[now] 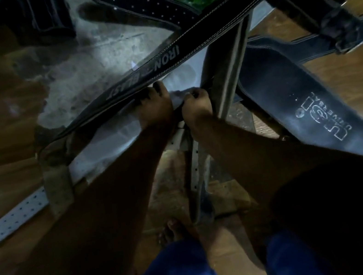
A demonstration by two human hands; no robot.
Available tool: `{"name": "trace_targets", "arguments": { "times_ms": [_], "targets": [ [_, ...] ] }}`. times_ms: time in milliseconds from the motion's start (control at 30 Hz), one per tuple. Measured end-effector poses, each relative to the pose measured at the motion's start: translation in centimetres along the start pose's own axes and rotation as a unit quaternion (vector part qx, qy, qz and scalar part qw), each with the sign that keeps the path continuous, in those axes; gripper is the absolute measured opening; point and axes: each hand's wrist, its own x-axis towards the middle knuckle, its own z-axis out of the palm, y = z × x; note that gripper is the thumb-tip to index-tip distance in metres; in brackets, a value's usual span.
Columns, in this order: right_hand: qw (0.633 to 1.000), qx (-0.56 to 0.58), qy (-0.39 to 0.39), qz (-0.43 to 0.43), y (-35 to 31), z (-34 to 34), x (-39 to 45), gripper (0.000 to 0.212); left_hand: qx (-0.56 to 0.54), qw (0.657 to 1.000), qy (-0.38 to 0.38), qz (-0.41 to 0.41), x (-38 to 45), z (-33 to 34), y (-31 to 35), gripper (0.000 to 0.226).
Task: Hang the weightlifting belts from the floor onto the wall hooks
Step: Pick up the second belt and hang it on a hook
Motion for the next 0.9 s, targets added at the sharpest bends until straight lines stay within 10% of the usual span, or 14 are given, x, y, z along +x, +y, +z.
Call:
{"name": "trace_targets", "arguments": {
  "times_ms": [567,900],
  "targets": [
    [0.984,0.179,0.006,0.011,-8.8,-7.5,-16.9,0.024,-0.288,0.943,-0.160,0.042,-9.6,-19.0,-4.2,0.016],
    [0.988,0.143,0.034,0.040,-18.6,-13.9,-29.8,0.063,-0.405,0.895,-0.180,0.053,-17.5,-37.7,-5.1,0.022]
  ]
}}
